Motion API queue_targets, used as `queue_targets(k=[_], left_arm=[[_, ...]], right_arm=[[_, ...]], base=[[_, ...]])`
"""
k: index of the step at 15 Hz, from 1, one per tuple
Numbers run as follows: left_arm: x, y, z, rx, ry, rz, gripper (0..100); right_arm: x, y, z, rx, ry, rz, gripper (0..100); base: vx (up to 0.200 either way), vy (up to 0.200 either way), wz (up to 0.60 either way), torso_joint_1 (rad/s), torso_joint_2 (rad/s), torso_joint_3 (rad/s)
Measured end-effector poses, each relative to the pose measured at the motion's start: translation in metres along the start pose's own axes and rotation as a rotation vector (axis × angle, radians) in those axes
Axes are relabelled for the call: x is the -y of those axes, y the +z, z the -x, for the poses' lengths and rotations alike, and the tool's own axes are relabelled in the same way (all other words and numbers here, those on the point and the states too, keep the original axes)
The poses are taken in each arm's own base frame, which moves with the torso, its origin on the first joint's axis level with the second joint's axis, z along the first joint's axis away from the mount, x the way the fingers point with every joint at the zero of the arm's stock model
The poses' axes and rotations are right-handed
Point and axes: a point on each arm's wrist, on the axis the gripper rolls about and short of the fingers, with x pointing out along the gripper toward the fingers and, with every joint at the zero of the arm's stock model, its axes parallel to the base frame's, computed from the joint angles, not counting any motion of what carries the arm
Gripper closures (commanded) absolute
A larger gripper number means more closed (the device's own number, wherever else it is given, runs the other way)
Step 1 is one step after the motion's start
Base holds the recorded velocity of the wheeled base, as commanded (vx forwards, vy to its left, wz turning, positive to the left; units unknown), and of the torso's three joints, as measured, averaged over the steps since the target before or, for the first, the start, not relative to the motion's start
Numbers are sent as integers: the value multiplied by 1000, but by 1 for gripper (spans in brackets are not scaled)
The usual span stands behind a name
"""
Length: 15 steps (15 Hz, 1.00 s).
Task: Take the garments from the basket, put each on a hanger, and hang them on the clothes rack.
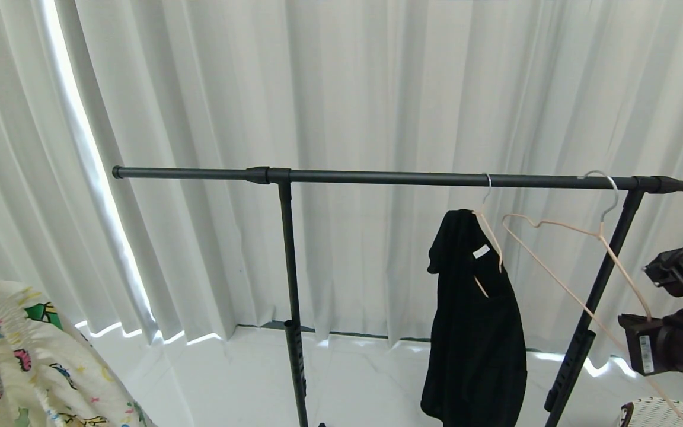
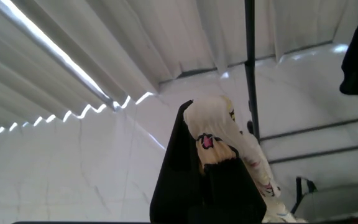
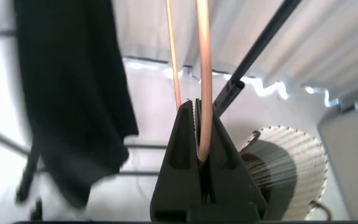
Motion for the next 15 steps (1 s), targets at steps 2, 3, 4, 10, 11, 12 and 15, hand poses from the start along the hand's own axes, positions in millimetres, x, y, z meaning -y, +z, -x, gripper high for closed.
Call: queue_targets(k=[2,3,4,10,11,12,15], left_arm=[[1,-3,-2,-11,-4,0,100],[1,-4,-2,-12,-5,-1,100],[1,-4,-2,-13,-5,0,100],[2,-4,-1,-10,-4,-1,100],[2,-4,-1,-10,-5,-1,100],[2,-4,-1,-10,-5,-1,100],[3,-2,0,21,-29,-8,100]], right_arm=[[3,-2,14,26,11,16,100],[4,-1,18,40,10,13,100],[5,-1,22,55,10,10,100],[7,0,27,77,11,5,100],[7,1,28,80,12,4,100],[7,1,28,81,14,4,100],[7,0,28,80,15,5,100]], base=[[100,-100,0,1,1,4],[200,-200,0,2,7,2],[200,-200,0,2,2,-2],[200,-200,0,3,0,6],[200,-200,0,2,2,-2],[200,-200,0,2,2,7],[0,0,0,0,0,0]])
